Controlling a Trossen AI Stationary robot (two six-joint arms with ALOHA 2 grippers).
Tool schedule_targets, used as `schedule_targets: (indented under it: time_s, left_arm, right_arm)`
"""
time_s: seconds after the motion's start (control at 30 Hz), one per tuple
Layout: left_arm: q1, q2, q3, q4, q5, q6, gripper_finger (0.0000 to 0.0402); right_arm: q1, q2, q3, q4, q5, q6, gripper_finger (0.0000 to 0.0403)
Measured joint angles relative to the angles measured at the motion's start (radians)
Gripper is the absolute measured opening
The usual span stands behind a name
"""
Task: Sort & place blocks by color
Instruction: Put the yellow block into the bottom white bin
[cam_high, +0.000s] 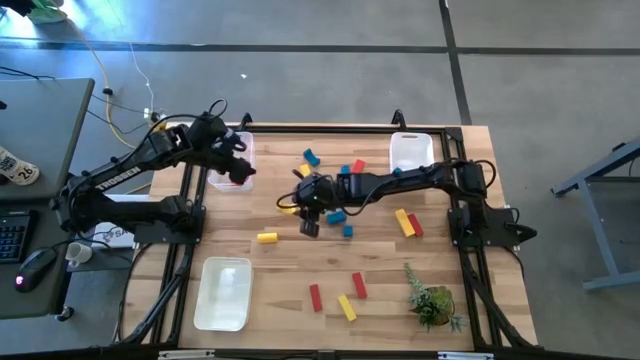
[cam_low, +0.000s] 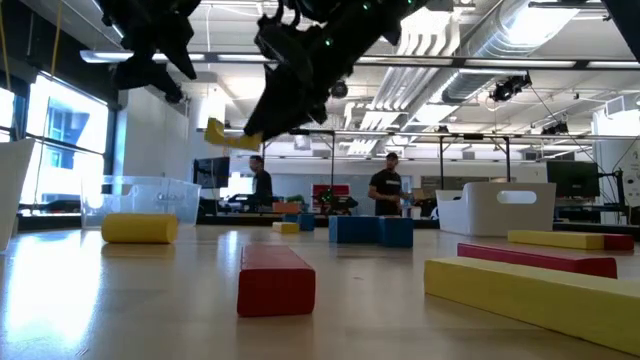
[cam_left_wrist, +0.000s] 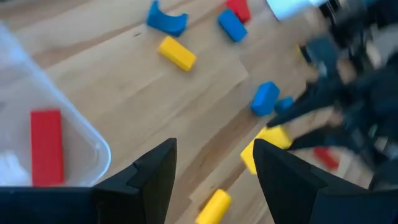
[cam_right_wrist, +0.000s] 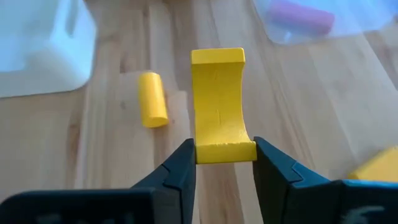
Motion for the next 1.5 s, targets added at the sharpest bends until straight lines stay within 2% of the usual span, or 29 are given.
schedule_targets:
  time_s: [0.13,0.3,0.57,0.87,1.13,1.5]
  left_arm:
    - [-0.032,0.0,0.0,0.0,0.037,0.162,0.02]
    - [-0.088,0.0,0.0,0.0,0.099,0.292,0.02]
    - [-0.19,0.0,0.0,0.001,0.107,0.447,0.02]
    - [-0.274,0.0,0.0,0.043,0.098,0.416,0.02]
    - [-0.302,0.0,0.0,0.105,0.092,0.339,0.02]
    - [-0.328,0.0,0.0,0.169,0.085,0.334,0.02]
  right_arm:
    - [-0.017,-0.002,0.064,-0.049,-0.068,-0.034,0.0098]
    - [-0.042,-0.002,0.132,-0.094,-0.14,-0.04,0.0098]
    - [-0.075,-0.002,0.215,-0.219,-0.178,-0.087,0.0098]
    - [-0.082,-0.002,0.274,-0.218,-0.267,-0.087,0.0098]
    - [-0.08,-0.003,0.306,-0.21,-0.273,-0.08,0.0098]
    - [-0.079,-0.003,0.307,-0.156,-0.299,-0.001,0.0098]
